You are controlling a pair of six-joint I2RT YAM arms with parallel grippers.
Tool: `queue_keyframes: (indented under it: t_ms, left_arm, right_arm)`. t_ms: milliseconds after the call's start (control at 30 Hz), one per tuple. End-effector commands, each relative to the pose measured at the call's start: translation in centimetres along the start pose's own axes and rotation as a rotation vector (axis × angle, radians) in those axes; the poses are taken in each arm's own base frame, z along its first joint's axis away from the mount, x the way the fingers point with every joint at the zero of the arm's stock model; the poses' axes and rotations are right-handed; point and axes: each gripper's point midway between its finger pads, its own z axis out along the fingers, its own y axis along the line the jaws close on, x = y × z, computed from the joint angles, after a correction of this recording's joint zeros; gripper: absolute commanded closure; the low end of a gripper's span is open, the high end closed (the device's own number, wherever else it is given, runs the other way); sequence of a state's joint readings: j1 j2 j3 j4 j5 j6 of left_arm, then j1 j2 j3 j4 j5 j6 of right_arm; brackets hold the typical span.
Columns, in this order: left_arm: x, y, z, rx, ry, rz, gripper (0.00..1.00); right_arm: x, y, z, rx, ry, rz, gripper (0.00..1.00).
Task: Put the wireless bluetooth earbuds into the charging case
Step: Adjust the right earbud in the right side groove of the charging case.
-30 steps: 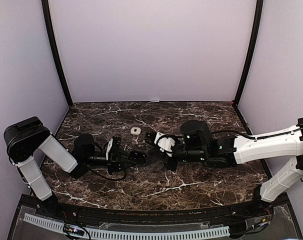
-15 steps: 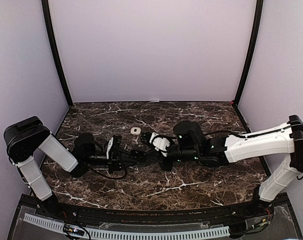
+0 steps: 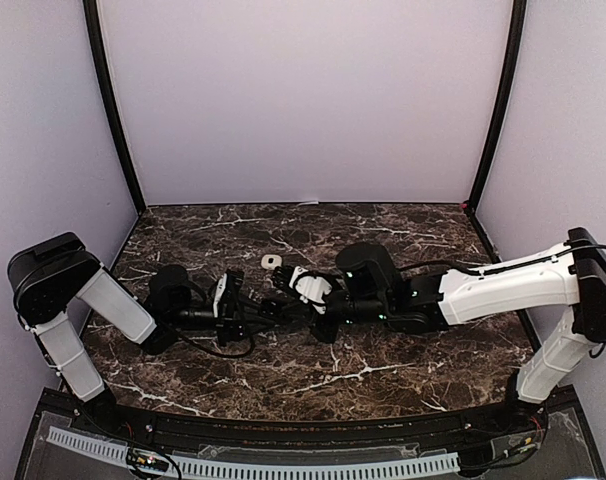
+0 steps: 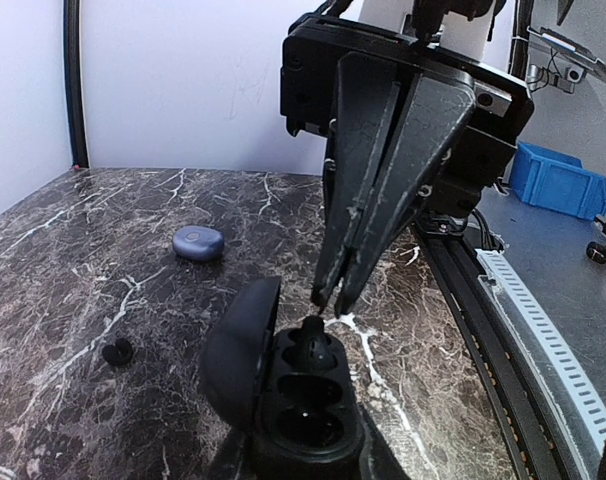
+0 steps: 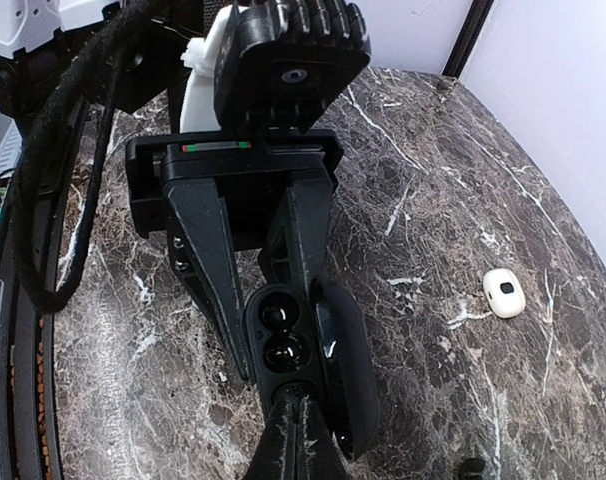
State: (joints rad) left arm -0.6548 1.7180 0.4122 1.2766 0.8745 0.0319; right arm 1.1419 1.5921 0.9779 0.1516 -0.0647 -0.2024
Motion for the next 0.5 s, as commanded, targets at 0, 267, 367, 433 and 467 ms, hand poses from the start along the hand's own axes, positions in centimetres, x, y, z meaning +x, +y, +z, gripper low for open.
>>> queue_keyframes:
  t_ms: [0, 267, 367, 433, 467]
  left_arm:
    - [-1.5, -0.2, 0.1, 0.013, -0.026, 0.029, 1.00]
    - [-1.6, -0.3, 0.1, 0.014, -0.031, 0.034, 1.00]
    - [-1.6, -0.3, 0.1, 0.015, -0.030, 0.034, 1.00]
    - [-1.6, -0.2, 0.1, 0.013, -0.029, 0.034, 1.00]
    - [-1.6, -0.3, 0.1, 0.014, -0.029, 0.034, 1.00]
  right_arm:
    - [0.3, 0.3, 0.9, -0.006, 0.013, 0.002, 1.00]
    - [1.4, 0.7, 1.3, -0.020, 0.036, 0.021, 1.00]
    - [0.8, 0.2, 0.8, 0.004, 0.020, 0.017, 1.00]
    - [0.3, -0.2, 0.4, 0.025, 0.002, 0.020, 1.00]
    - [-0.5, -0.4, -0.2, 0.034, -0.025, 0.017, 1.00]
